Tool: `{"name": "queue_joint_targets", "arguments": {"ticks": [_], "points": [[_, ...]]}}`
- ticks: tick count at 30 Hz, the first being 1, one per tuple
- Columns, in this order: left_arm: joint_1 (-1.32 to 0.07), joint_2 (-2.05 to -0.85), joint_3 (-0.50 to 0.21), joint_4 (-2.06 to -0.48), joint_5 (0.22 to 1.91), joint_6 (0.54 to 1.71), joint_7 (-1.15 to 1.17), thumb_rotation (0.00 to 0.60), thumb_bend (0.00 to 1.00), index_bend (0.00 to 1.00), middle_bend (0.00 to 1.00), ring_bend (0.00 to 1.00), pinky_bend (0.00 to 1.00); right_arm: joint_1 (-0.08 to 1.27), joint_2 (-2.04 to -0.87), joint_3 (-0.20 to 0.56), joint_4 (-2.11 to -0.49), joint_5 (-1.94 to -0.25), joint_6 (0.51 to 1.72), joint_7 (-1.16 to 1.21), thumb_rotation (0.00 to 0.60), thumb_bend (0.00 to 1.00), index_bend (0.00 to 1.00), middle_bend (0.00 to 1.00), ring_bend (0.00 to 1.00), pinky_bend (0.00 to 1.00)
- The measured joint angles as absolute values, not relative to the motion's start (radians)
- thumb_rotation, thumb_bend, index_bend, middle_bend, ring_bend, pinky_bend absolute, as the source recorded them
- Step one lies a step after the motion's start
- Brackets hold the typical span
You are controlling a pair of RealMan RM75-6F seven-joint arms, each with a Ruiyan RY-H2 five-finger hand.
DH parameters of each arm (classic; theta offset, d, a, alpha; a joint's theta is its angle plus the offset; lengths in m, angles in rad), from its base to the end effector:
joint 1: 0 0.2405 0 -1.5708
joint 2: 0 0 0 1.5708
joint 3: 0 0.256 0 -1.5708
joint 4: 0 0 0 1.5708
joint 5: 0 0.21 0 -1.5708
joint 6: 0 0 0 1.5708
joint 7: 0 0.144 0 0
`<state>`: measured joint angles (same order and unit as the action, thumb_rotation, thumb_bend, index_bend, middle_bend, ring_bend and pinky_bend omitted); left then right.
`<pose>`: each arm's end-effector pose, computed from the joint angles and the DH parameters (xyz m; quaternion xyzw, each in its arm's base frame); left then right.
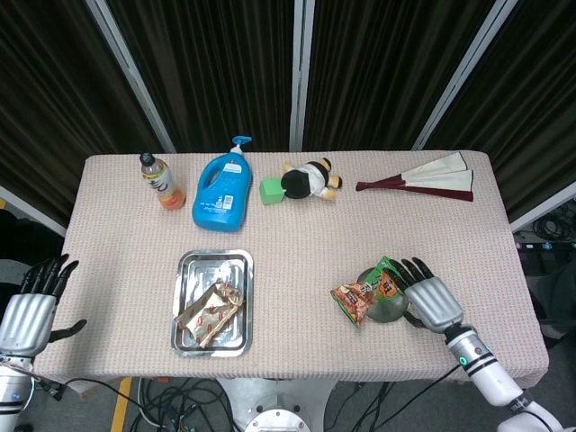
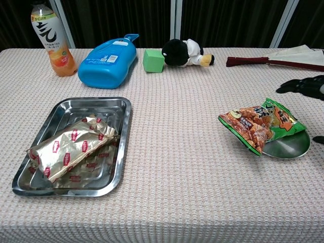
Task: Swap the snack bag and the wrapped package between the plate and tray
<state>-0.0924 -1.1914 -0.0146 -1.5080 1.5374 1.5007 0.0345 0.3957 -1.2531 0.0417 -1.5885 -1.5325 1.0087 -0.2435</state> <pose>-0.3206 0.1771 0.1404 -0.6214 -0.3628 -0.3725 0.5861 -0.2537 -0.2508 0.0530 0.7893 -0.3313 0.2882 0.4291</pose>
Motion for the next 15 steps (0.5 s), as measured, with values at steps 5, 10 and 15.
{"name": "queue_joint_targets", "arguments": {"ticks": [5,10,15], "points": [[-0.086,-1.188,-0.013,-1.498,1.537,1.506,0.02,0.6,0.01,0.08,0.02,0.0,0.09,0.43,-1.321,0.052,-1.569,-1.518,0.986,-0.304,0.6,0.2,0.0,0.0,0.0,0.0],[-0.081,-1.186,-0.012,-1.487,1.536,1.51,0.006,0.6,0.01,0.08,0.02,0.0,0.09,0.458,-1.359,0.064,-1.556,-1.487,0.978,-0.343,0.6,0.21,0.0,0.01,0.0,0.0],[-0.079,-1.191,-0.014,-1.473,1.531,1.509,-0.006,0.6,0.01,0.08,0.02,0.0,0.09,0.478,-1.362,0.066,-1.562,-1.444,0.933,-0.344,0.6,0.21,0.0,0.05,0.0,0.0]]}}
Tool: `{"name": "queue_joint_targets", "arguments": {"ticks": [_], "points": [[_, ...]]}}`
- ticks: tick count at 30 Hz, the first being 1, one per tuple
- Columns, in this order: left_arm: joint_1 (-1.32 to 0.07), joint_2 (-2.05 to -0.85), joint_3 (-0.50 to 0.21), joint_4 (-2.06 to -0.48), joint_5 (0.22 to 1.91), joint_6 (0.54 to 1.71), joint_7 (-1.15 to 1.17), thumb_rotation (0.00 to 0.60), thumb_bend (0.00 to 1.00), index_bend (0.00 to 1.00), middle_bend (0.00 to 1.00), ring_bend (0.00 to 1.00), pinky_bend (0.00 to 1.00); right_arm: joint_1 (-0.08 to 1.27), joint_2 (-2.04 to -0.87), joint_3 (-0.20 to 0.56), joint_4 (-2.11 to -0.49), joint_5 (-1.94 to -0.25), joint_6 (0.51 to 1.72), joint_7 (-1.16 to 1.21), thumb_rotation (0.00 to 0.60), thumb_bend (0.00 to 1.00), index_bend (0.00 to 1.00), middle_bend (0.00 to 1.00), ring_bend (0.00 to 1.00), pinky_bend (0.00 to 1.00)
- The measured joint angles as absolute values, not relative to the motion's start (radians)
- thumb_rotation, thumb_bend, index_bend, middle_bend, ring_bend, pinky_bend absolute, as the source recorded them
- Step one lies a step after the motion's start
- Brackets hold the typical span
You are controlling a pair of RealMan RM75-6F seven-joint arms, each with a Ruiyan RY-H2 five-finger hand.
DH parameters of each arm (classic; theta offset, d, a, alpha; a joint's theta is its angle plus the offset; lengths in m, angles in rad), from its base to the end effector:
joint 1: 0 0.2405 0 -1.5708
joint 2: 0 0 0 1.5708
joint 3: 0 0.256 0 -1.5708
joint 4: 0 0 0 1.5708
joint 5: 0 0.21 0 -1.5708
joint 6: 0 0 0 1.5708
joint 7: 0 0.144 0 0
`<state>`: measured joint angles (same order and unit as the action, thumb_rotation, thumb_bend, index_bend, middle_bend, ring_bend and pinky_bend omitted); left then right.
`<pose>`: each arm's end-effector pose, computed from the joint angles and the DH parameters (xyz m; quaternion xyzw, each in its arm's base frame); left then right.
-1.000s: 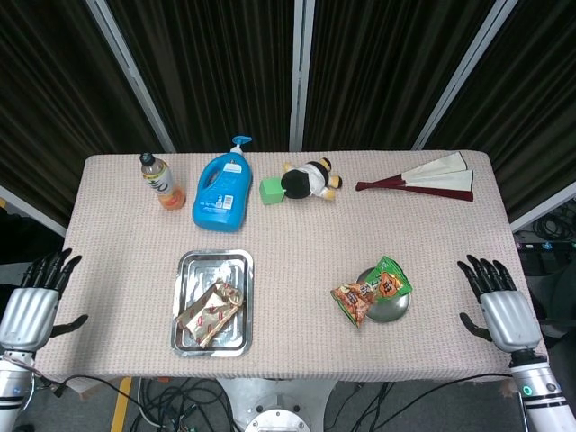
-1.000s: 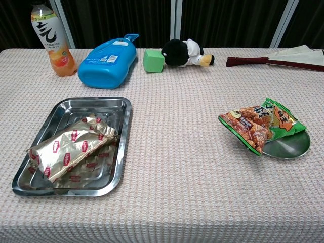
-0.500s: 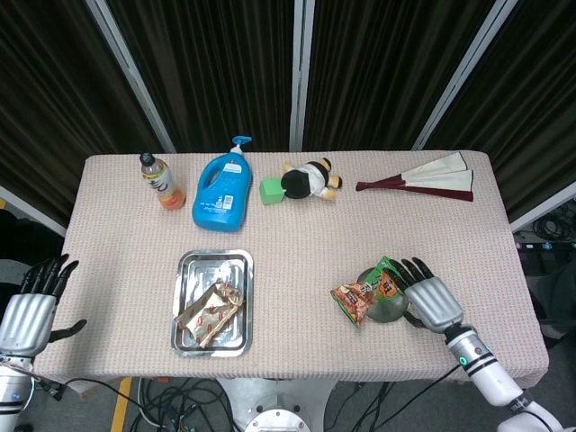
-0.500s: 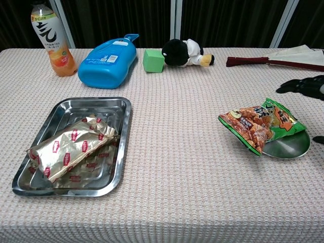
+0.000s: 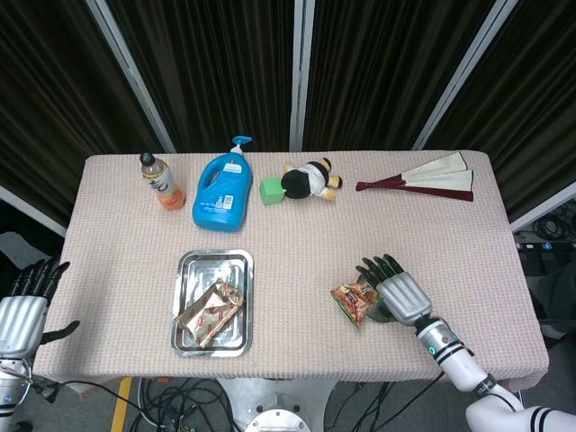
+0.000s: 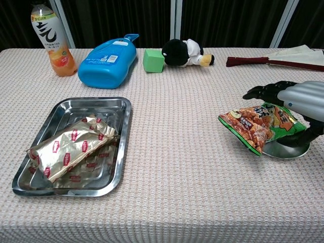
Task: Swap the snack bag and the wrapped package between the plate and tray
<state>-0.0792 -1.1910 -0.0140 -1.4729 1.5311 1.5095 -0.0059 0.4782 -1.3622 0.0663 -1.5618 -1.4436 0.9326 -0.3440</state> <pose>-0.3300 0.1733 0.1456 -0.6137 -0.3674 -0.3715 0.5919 -0.2286 -0.2695 0.0159 0.8058 -0.3227 0.2823 0.4085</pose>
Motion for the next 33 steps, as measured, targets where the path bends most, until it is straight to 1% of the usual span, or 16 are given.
{"name": "queue_joint_targets", "arguments": {"ticks": [1,3,7,10,19,24,29,33], "points": [[-0.079,-1.192,-0.015,-1.47,1.53,1.509,-0.009,0.6,0.01,0.08,0.02,0.0,0.09,0.484,-1.362,0.066,-1.564,-1.434,0.921,-0.346,0.6,0.21,0.0,0.05,0.0,0.0],[-0.079,-1.196,-0.016,-1.464,1.527,1.508,-0.015,0.6,0.01,0.08,0.02,0.0,0.09,0.497,-1.364,0.066,-1.564,-1.421,0.91,-0.356,0.6,0.21,0.04,0.11,0.0,0.0],[-0.077,-1.199,-0.018,-1.454,1.524,1.509,-0.025,0.6,0.02,0.08,0.02,0.0,0.09,0.5,-1.382,0.067,-1.549,-1.423,0.936,-0.366,0.6,0.23,0.21,0.29,0.01,0.0],[-0.072,-1.198,-0.018,-1.448,1.52,1.512,-0.034,0.6,0.02,0.08,0.02,0.0,0.09,0.498,-1.401,0.065,-1.527,-1.435,0.97,-0.371,0.6,0.25,0.34,0.39,0.08,0.0],[-0.062,-1.199,-0.018,-1.43,1.509,1.512,-0.055,0.6,0.02,0.08,0.02,0.0,0.09,0.5,-1.439,0.053,-1.47,-1.469,1.022,-0.369,0.6,0.27,0.54,0.53,0.24,0.0],[-0.063,-1.202,-0.021,-1.423,1.508,1.511,-0.063,0.6,0.02,0.08,0.02,0.0,0.09,0.501,-1.438,0.061,-1.462,-1.483,1.056,-0.347,0.6,0.27,0.6,0.57,0.29,0.0],[-0.062,-1.201,-0.022,-1.417,1.509,1.513,-0.07,0.6,0.02,0.08,0.02,0.0,0.09,0.515,-1.413,0.088,-1.497,-1.493,1.078,-0.327,0.6,0.27,0.61,0.57,0.29,0.0],[-0.058,-1.199,-0.023,-1.412,1.508,1.516,-0.075,0.6,0.02,0.08,0.02,0.0,0.09,0.56,-1.401,0.138,-1.536,-1.484,1.065,-0.33,0.6,0.27,0.61,0.57,0.29,0.0]]}}
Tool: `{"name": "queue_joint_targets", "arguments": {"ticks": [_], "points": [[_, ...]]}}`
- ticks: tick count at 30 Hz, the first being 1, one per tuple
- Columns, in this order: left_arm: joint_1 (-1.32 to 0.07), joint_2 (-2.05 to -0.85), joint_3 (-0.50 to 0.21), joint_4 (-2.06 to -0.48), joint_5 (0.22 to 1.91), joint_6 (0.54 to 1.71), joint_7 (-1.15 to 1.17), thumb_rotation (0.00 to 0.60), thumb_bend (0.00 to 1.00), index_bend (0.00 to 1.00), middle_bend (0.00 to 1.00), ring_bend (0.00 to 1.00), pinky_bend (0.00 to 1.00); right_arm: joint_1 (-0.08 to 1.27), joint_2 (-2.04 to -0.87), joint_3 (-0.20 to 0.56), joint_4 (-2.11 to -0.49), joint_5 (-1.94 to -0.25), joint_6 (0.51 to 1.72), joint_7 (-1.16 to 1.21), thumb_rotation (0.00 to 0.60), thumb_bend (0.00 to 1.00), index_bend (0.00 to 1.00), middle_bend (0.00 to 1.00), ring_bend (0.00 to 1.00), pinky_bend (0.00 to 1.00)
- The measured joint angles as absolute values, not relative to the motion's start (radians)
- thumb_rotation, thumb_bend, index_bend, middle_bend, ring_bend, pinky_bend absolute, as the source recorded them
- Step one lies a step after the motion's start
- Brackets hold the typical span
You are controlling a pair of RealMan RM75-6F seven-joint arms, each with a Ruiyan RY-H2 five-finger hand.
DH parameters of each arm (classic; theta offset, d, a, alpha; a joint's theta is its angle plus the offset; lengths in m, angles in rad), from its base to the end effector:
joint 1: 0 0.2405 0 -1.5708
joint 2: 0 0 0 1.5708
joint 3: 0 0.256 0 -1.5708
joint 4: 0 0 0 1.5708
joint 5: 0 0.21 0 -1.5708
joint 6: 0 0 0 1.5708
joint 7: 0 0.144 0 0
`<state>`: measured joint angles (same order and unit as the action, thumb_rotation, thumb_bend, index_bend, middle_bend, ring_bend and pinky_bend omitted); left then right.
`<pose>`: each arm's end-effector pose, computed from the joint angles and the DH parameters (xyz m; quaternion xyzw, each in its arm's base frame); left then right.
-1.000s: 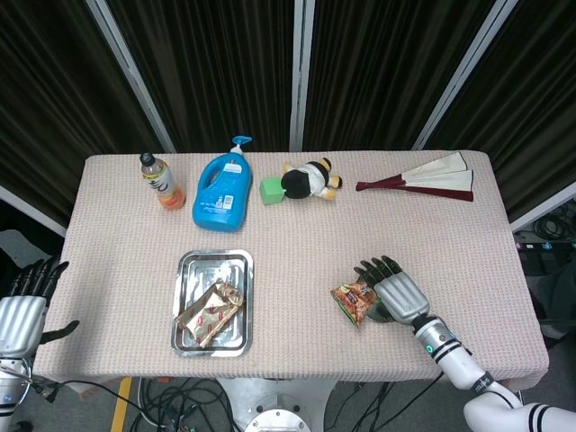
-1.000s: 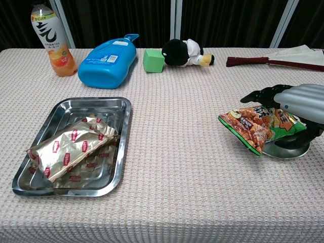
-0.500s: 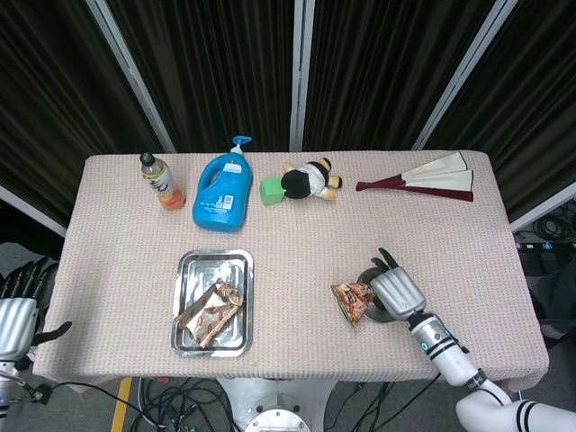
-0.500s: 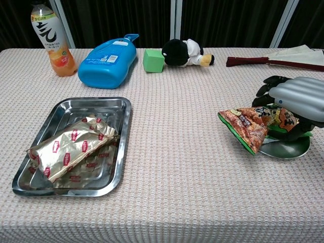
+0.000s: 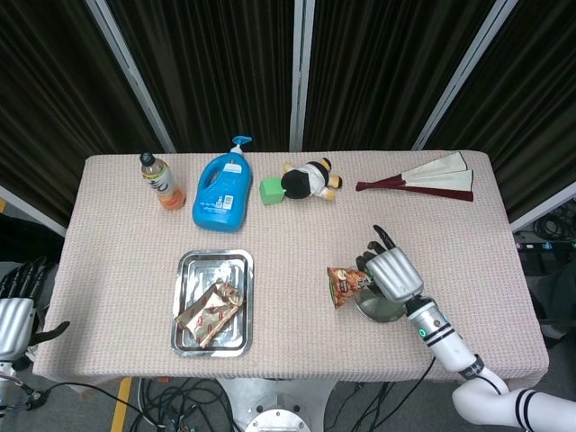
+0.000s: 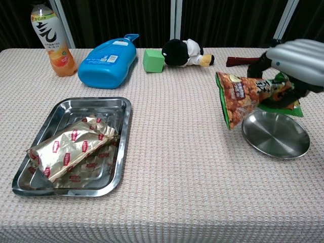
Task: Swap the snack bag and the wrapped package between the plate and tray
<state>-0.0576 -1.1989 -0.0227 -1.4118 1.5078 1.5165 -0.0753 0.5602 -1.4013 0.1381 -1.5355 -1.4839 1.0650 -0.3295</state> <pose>-0.3463 0.1685 0.1534 -0.5947 -0.3786 -0.3713 0.6043 -0.1817 -0.3061 0.0316 0.7760 -0.2569 0.3790 0.4339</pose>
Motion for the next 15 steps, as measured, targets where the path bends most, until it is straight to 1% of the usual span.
{"name": "queue_joint_targets", "arguments": {"ticks": [4,8,12,15], "points": [[-0.053,-1.198,-0.022,-1.407,1.506,1.52,-0.078,0.6,0.02,0.08,0.02,0.0,0.09,0.632,-1.417,0.195,-1.553,-1.448,1.015,-0.369,0.6,0.27,0.61,0.55,0.29,0.0],[-0.049,-1.197,-0.019,-1.401,1.506,1.519,-0.079,0.6,0.02,0.08,0.02,0.0,0.09,0.722,-1.466,0.242,-1.544,-1.374,0.927,-0.432,0.6,0.27,0.61,0.54,0.29,0.0],[-0.044,-1.196,-0.017,-1.394,1.503,1.519,-0.085,0.6,0.02,0.08,0.02,0.0,0.09,0.828,-1.558,0.283,-1.498,-1.291,0.857,-0.506,0.6,0.27,0.61,0.54,0.29,0.0],[-0.04,-1.196,-0.014,-1.388,1.504,1.519,-0.09,0.6,0.02,0.08,0.02,0.0,0.09,0.89,-1.625,0.3,-1.452,-1.242,0.828,-0.557,0.6,0.27,0.61,0.54,0.29,0.0]]}}
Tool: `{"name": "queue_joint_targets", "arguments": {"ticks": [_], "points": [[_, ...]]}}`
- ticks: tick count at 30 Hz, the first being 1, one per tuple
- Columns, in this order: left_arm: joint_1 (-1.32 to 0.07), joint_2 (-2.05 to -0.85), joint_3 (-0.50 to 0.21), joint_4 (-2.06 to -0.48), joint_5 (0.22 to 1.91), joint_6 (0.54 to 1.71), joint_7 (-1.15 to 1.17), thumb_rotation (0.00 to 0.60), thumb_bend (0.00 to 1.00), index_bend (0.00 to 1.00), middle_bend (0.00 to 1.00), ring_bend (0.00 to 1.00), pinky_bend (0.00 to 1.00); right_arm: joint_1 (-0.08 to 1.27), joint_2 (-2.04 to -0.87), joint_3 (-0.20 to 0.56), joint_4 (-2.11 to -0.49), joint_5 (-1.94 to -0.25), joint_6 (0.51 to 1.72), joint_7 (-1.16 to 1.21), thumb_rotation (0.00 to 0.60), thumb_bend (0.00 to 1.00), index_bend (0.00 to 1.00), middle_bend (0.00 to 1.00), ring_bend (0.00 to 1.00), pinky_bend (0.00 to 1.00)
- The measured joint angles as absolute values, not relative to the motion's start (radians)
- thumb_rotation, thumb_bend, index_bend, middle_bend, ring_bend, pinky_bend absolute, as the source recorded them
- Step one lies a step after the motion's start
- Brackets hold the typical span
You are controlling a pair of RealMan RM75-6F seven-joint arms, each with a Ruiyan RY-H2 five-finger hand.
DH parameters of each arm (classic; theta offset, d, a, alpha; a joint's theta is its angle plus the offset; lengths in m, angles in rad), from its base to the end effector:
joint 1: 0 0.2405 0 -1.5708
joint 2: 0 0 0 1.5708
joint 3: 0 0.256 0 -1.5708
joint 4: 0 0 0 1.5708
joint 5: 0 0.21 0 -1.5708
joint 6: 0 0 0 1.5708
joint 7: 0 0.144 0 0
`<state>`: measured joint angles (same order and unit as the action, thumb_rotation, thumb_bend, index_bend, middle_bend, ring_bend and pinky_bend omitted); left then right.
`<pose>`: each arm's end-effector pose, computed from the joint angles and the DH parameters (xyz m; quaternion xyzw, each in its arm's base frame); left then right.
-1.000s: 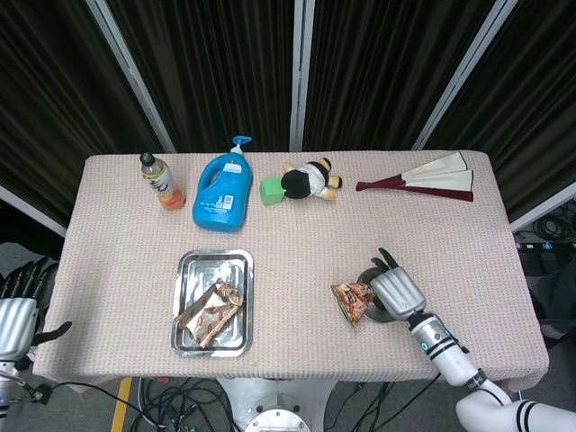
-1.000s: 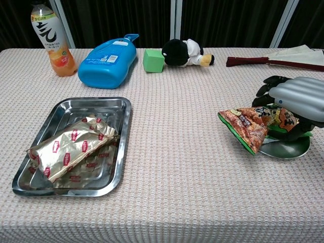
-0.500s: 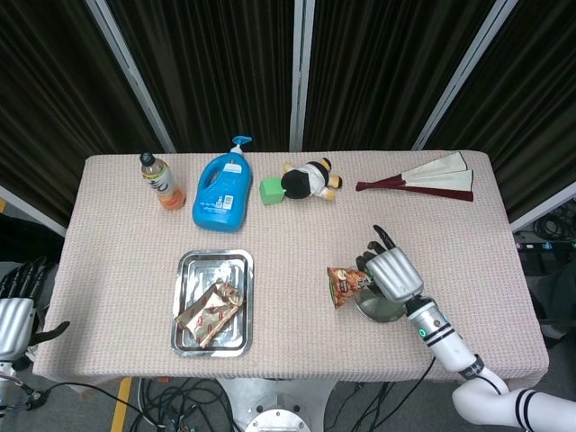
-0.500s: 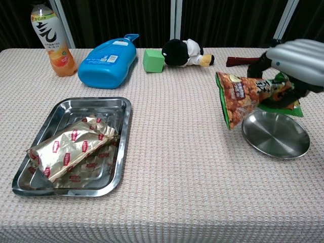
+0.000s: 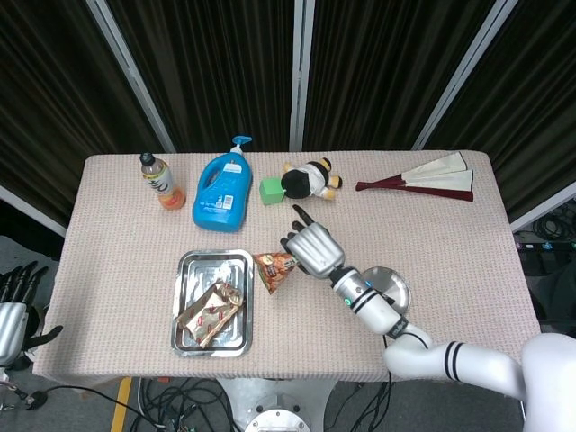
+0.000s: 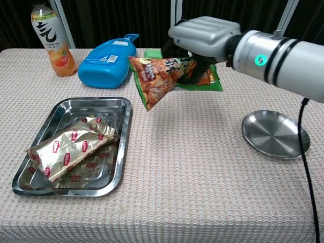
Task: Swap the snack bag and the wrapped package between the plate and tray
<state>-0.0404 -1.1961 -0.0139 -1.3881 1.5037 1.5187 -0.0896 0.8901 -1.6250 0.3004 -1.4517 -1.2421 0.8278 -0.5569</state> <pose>-0.3545 0.1609 0.1566 -0.5932 -0.3821 -0.3602 0.6102 -0.0526 -0.3589 -0.0348 0.8181 -0.2078 0.3877 0.3704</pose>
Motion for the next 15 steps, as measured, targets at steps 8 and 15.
{"name": "queue_joint_targets", "arguments": {"ticks": [8,15], "points": [[-0.036,-1.194,-0.01,-1.371,1.506,1.517,-0.11,0.6,0.02,0.08,0.02,0.0,0.09,0.963,-1.708,0.299,-1.36,-1.156,0.802,-0.614,0.6,0.24,0.57,0.48,0.25,0.0],[-0.036,-1.197,-0.012,-1.364,1.502,1.51,-0.117,0.6,0.02,0.08,0.02,0.0,0.09,0.992,-1.713,0.28,-1.346,-1.093,0.77,-0.629,0.6,0.19,0.27,0.28,0.06,0.0]]}}
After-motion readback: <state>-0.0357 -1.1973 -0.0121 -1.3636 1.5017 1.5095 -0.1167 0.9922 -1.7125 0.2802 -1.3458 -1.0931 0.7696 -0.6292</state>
